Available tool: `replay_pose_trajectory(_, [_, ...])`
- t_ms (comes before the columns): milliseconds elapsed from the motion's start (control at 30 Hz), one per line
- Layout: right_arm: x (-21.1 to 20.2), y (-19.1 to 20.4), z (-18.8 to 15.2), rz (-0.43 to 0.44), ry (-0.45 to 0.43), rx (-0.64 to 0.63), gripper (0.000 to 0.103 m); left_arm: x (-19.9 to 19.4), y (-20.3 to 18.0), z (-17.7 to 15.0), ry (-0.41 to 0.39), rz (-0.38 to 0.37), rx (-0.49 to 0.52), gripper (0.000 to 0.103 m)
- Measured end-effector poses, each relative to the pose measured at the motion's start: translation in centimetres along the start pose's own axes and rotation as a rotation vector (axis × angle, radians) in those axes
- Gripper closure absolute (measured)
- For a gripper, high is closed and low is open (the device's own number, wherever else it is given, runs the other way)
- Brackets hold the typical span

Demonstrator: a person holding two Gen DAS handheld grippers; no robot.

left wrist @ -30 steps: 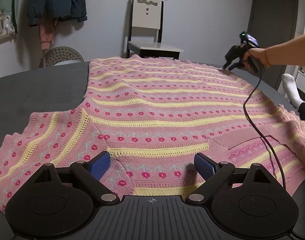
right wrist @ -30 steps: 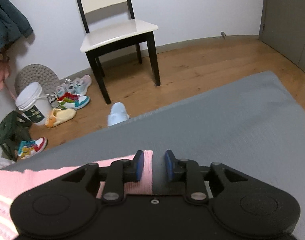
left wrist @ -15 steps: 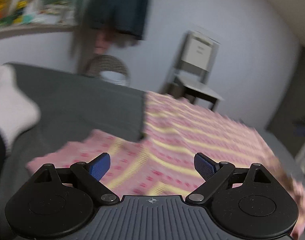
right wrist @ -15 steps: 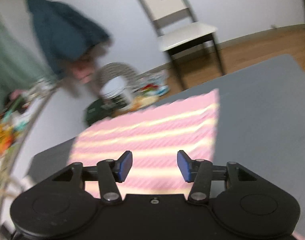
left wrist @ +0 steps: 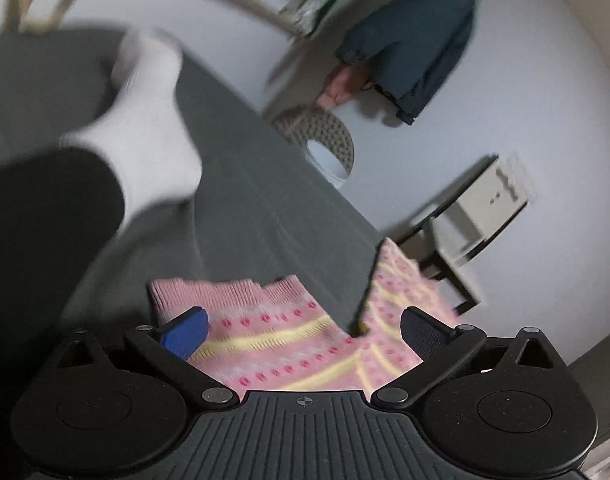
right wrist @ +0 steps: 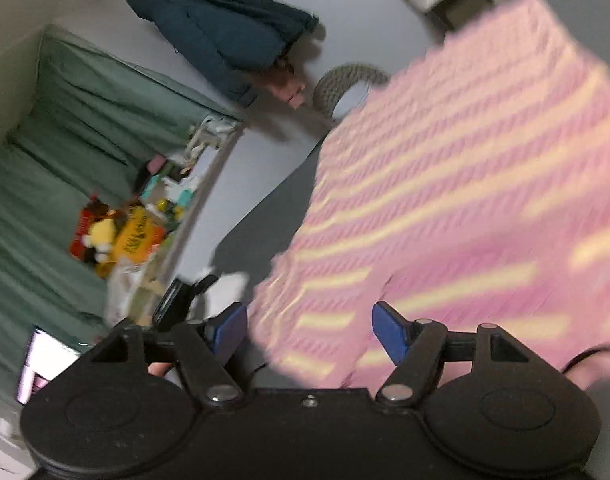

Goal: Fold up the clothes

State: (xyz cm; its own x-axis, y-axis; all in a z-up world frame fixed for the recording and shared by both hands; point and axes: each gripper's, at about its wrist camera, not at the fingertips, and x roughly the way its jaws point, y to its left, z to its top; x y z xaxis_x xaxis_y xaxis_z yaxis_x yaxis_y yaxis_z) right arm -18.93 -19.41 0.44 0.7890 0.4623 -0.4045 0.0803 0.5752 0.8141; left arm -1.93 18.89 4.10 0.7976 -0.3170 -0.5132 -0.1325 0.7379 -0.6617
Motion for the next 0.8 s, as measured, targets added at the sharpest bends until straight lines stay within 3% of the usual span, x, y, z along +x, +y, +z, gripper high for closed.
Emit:
replay_pose_trajectory(167, [3.1,1.8,-2.4,0.008,0.09,-0.093,0.035,0.2,1.7,-0.1,0.013,0.08,-0.092,0.001])
replay_pose_trajectory(300, [3.9,2.9,-4.8,0.049,0.124,-0.135,0.035,1.4,2.9,-0.9,0.079,0.059,-0.18,0.001])
replay_pose_trajectory(500, [4.6,3.0,-7.0,0.082,0.193,-0.136,0.034,3.5,3.6,-1.6,0.08,0.112,-0.19,0.004])
replay_pose_trajectory(567, [4.9,2.8,-7.4,0.084,0.21,-0.124,0.033,3.9,3.4,-1.6,0.069,0.109,-0.172,0.011])
replay_pose_trajectory(633, [5.3,2.5,-7.8,0.087,0.226,-0.111,0.033,4.3,3.4,-1.6,0.063,0.126,-0.152,0.032])
replay_pose_trajectory(767, [5.6,2.2,-8.4,0.094,0.252,-0.101,0.033,4.4,3.6,-1.3,0.052,0.147,-0.134,0.054])
replay_pose_trajectory(800, [5.6,2.2,-8.5,0.092,0.253,-0.101,0.032,4.1,3.7,-1.2,0.052,0.152,-0.134,0.064])
